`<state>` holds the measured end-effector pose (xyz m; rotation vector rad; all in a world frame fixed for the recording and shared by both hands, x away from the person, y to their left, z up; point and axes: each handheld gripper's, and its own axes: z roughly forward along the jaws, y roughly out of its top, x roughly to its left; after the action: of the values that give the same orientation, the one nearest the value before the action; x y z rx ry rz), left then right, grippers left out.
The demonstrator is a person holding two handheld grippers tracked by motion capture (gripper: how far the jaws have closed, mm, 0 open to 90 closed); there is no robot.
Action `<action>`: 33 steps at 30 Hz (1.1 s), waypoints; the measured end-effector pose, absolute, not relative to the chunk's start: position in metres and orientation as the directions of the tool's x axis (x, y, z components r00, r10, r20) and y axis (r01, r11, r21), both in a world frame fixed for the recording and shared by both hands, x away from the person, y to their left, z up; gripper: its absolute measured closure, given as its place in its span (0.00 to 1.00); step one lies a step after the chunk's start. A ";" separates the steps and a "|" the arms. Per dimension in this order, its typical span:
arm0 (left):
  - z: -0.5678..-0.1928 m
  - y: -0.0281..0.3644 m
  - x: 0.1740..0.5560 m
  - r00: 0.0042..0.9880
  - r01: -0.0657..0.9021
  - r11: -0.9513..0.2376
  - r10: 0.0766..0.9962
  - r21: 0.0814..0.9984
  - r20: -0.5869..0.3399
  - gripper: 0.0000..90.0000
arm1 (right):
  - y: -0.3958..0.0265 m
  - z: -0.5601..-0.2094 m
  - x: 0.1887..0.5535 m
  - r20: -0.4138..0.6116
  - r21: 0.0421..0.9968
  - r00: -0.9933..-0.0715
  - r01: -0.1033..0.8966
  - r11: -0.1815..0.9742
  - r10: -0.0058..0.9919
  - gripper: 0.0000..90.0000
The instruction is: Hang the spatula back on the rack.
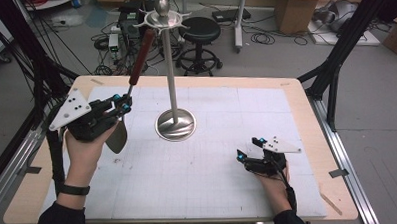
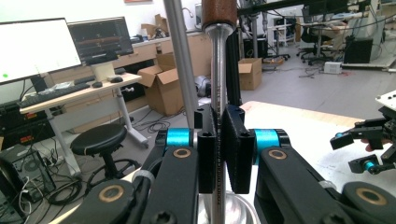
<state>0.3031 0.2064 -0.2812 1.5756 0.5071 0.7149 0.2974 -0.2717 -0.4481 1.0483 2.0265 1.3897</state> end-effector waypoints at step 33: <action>-0.279 0.198 0.320 0.602 -0.066 -0.204 0.773 0.977 0.202 0.94 | -0.271 -0.448 0.297 0.040 0.923 -0.601 0.327 0.200 0.798 0.26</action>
<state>0.3196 0.1980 -0.2792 1.6039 0.6037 0.8524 0.2972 -0.2713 -0.4481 1.0464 2.0290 1.3860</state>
